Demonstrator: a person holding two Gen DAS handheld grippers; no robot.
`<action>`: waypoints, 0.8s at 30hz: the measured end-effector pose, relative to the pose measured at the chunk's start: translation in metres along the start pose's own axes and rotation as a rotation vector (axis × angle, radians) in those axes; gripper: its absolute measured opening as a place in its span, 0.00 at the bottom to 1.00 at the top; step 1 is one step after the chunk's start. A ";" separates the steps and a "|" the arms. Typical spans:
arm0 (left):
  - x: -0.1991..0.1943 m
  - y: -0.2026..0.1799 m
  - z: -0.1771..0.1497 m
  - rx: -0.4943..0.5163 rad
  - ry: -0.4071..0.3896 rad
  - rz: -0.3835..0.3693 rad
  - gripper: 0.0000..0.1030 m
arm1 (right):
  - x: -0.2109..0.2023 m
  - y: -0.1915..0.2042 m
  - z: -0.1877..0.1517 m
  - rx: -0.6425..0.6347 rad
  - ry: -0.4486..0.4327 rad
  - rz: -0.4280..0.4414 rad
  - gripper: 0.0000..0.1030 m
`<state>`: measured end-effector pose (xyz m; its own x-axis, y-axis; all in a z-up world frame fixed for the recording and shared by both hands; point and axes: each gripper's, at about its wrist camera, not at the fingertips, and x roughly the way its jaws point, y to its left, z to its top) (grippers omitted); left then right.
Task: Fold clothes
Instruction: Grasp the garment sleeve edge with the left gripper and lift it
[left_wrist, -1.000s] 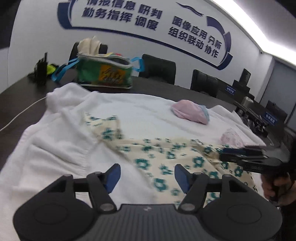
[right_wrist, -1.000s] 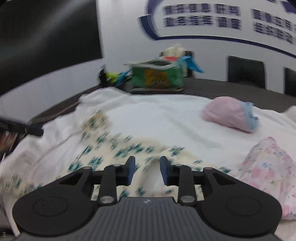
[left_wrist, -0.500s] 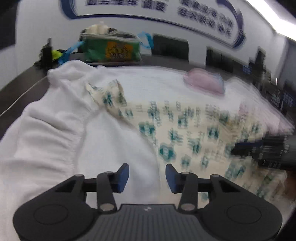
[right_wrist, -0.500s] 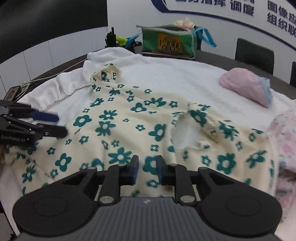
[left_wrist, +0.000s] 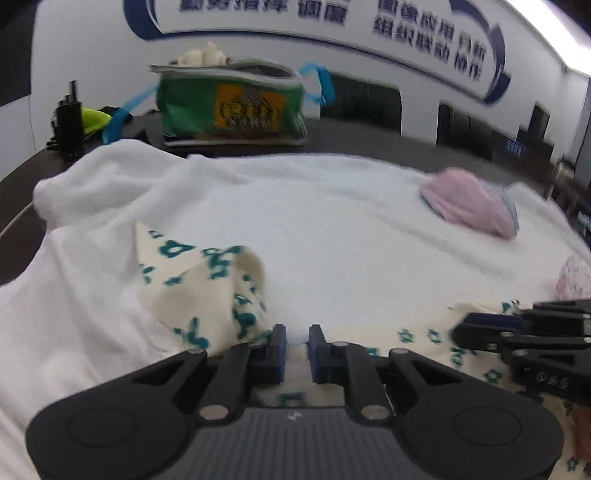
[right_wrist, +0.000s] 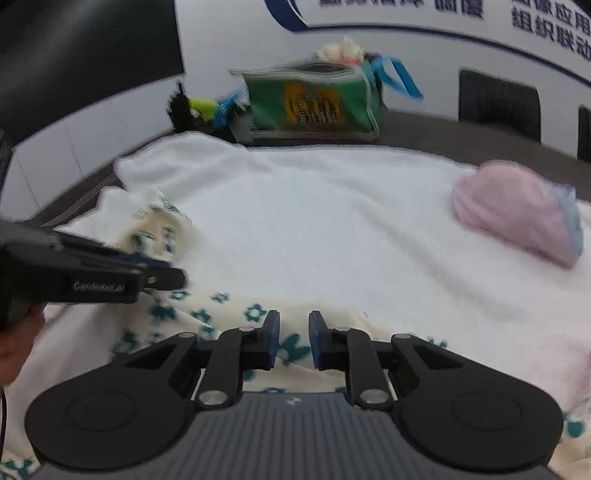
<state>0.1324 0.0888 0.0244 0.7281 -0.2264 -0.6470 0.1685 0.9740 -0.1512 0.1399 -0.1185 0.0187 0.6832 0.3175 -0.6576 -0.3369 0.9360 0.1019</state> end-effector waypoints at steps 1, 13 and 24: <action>-0.002 0.011 0.001 -0.052 -0.007 0.006 0.06 | -0.001 -0.003 -0.003 0.005 -0.005 -0.004 0.13; 0.005 0.062 0.073 -0.130 0.053 0.209 0.57 | -0.010 -0.002 -0.012 -0.024 -0.036 -0.076 0.12; -0.057 0.077 0.033 -0.341 -0.153 0.238 0.04 | -0.010 -0.005 -0.013 -0.029 -0.043 -0.060 0.11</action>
<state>0.1253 0.1769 0.0741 0.8145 0.0323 -0.5793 -0.2261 0.9372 -0.2657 0.1264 -0.1286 0.0154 0.7300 0.2674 -0.6289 -0.3124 0.9491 0.0409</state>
